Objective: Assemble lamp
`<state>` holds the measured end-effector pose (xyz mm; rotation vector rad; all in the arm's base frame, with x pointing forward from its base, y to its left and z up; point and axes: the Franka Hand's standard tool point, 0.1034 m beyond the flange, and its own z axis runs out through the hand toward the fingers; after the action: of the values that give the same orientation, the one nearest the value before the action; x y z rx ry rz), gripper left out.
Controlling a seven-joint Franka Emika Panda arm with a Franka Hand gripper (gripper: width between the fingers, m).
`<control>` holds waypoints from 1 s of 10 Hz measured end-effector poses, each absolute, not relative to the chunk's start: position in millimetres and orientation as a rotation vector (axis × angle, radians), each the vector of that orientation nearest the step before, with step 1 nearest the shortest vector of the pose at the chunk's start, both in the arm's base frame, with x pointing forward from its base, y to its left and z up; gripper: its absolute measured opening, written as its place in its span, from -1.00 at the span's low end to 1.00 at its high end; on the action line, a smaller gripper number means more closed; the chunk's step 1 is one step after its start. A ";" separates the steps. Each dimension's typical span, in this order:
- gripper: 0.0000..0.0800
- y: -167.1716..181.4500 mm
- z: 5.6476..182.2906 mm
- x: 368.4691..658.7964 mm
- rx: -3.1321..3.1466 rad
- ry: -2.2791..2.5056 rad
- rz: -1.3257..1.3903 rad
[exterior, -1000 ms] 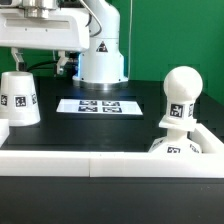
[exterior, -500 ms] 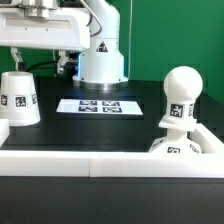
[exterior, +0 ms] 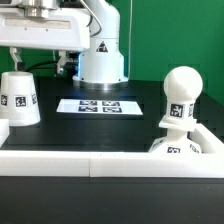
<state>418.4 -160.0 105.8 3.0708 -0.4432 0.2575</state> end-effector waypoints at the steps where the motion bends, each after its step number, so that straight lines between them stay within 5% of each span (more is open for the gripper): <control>1: 0.75 -162.2 111.5 427.8 3.081 -0.393 0.266; 4: 0.75 -174.5 105.0 453.1 3.073 -0.277 0.243; 10: 0.75 -165.0 97.5 434.9 3.070 -0.372 0.224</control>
Offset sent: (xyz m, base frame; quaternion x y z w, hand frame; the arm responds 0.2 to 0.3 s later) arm 0.0342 -0.0034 -0.0105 0.0106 -0.0224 -0.0323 0.9992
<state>434.9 -165.0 97.5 3.0697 -0.3717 0.2236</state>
